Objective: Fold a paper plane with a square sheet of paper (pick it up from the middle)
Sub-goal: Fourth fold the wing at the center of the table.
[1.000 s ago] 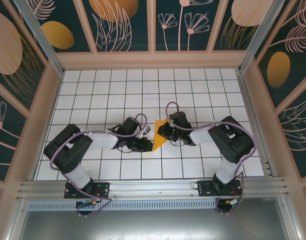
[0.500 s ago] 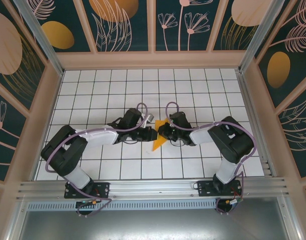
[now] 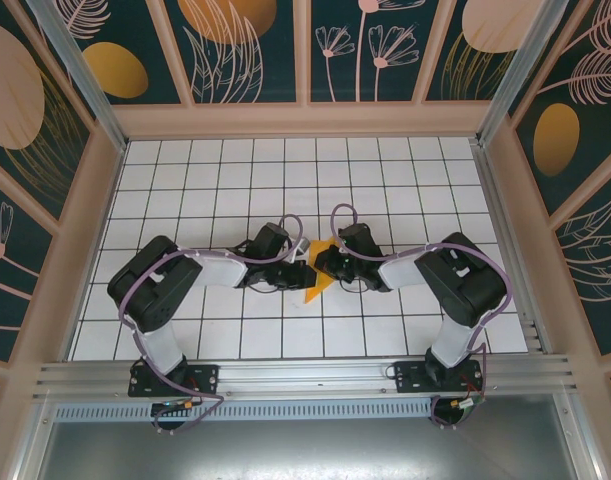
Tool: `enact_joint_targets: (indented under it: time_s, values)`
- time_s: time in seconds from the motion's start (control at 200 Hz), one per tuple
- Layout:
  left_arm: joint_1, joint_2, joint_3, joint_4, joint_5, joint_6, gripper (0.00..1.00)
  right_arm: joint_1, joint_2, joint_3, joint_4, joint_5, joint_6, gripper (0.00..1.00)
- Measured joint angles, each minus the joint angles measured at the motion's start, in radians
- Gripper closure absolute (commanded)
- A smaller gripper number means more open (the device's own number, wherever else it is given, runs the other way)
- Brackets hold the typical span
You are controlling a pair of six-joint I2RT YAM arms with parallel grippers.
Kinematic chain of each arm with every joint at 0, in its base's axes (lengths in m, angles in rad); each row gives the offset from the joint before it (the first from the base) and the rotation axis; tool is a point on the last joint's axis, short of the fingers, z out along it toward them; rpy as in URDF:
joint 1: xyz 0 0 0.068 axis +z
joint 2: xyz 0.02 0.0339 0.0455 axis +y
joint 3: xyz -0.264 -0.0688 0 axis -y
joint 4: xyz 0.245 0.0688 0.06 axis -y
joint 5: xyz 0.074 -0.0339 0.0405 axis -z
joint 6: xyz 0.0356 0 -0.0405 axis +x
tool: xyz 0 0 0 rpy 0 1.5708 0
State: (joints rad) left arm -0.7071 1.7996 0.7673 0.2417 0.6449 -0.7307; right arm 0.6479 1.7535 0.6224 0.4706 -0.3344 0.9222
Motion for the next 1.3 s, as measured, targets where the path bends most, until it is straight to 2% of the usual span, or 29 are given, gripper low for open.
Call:
enact_joint_targets:
  time_s: [0.415, 0.791, 1.046, 1.296]
  values:
    - [0.0, -0.006, -0.06, 0.039, 0.0, 0.031, 0.83, 0.0, 0.006, 0.006, 0.001, 0.0, 0.0, 0.9]
    - [-0.016, -0.066, -0.087, -0.056, -0.018, 0.076, 0.84, 0.0, 0.006, 0.011, -0.006, 0.0, 0.0, 0.89]
    - [-0.029, -0.188, -0.082, -0.164, -0.035, 0.076, 0.82, 0.0, 0.006, 0.011, -0.006, 0.0, 0.0, 0.89]
    - [-0.03, -0.198, -0.05, -0.122, -0.037, 0.051, 0.81, 0.0, 0.007, 0.011, -0.005, 0.0, 0.0, 0.89]
